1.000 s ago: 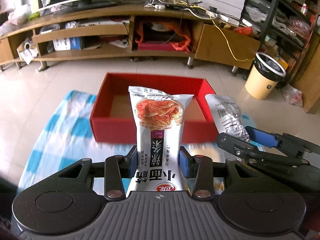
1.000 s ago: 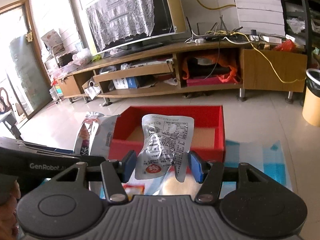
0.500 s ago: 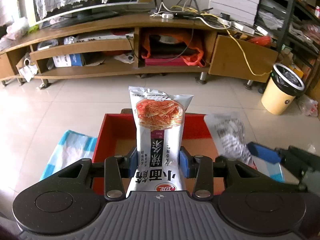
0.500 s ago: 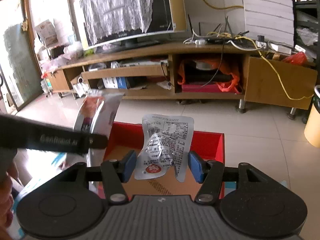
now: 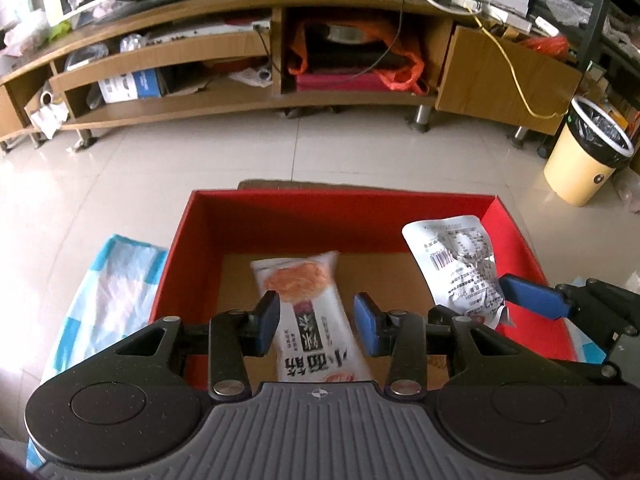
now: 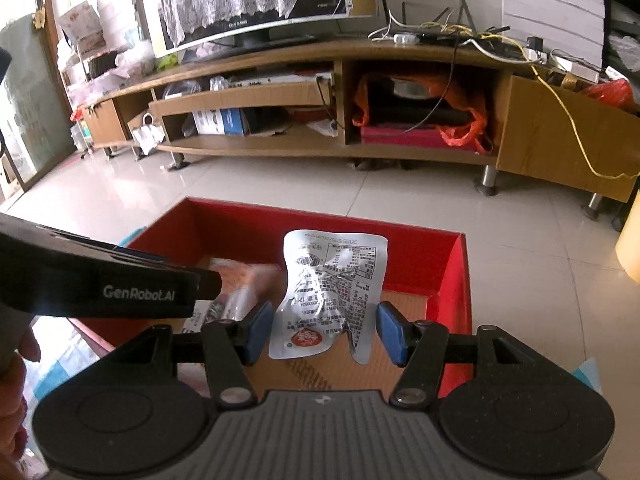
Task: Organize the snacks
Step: 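Lower both snacks into red box and open both tools, then withdraw both open tools from the box back over the cloth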
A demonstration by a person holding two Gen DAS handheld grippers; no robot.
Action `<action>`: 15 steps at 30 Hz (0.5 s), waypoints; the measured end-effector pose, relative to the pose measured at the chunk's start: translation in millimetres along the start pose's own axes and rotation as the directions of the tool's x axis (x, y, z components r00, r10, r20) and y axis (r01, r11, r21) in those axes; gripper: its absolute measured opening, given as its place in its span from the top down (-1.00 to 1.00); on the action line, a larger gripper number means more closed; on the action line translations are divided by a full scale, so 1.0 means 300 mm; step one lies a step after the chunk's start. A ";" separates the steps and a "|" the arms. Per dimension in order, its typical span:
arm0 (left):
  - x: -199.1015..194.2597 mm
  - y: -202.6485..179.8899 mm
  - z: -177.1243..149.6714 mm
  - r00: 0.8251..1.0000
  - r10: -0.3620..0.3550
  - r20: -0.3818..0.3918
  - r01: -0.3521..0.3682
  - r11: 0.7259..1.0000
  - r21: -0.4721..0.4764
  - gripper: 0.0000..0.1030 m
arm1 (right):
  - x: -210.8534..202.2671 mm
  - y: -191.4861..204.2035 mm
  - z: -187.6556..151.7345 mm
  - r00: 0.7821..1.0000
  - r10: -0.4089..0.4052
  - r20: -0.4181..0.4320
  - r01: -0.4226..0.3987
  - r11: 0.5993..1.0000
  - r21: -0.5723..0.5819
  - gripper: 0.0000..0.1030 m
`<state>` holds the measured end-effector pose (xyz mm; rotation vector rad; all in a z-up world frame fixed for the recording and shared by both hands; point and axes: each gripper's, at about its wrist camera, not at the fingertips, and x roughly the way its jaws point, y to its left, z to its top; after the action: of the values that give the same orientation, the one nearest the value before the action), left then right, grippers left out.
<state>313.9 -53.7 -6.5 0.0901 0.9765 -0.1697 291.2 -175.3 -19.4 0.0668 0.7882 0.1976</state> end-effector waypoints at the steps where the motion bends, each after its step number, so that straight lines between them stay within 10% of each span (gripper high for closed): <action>1: 0.004 0.002 -0.004 1.000 0.004 -0.004 -0.004 1.000 0.000 0.03 | 0.007 0.001 -0.001 1.000 -0.004 -0.007 0.004 1.000 -0.005 -0.10; 15: -0.028 0.024 -0.015 0.999 0.048 -0.004 -0.048 0.999 -0.011 -0.36 | -0.005 0.000 -0.003 0.999 -0.044 -0.032 0.044 0.999 -0.011 -0.11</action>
<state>306.8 -45.1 -2.0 0.1033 0.9782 -0.1202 289.5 -175.7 -19.1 0.0366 0.8199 0.1611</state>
